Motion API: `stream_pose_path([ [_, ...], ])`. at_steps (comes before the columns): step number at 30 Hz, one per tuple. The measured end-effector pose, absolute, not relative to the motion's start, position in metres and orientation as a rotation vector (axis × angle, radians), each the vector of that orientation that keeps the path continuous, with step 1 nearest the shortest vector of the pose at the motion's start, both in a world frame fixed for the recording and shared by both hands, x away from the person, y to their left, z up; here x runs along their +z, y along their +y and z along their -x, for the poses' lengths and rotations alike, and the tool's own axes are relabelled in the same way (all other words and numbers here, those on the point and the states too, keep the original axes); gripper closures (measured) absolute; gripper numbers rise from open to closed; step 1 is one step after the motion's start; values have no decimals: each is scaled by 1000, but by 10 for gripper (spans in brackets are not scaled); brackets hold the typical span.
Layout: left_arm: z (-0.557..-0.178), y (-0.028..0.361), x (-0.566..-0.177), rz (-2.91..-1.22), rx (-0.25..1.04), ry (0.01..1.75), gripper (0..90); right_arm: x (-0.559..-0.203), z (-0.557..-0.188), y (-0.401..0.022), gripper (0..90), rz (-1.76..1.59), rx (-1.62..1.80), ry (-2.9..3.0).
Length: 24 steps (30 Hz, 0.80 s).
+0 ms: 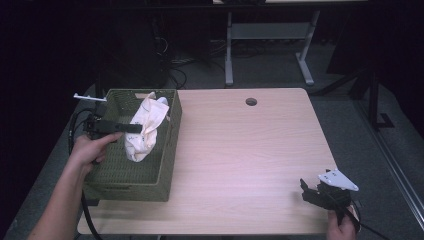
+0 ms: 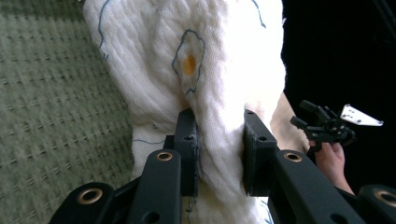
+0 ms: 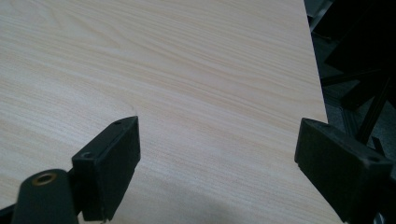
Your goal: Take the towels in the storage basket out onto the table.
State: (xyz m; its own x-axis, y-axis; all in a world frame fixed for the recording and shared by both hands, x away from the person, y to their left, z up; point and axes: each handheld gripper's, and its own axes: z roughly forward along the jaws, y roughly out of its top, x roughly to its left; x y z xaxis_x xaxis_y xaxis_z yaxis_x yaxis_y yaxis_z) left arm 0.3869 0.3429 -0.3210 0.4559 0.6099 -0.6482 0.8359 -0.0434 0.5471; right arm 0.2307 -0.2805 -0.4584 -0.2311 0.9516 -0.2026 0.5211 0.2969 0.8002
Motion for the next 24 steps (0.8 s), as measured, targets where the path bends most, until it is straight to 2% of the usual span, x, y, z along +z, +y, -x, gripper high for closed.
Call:
stream_pose_path([
  [24,-392,305,-299,-1781,-299,1161,710,-457,-230,-280,139,-1318,786,1865],
])
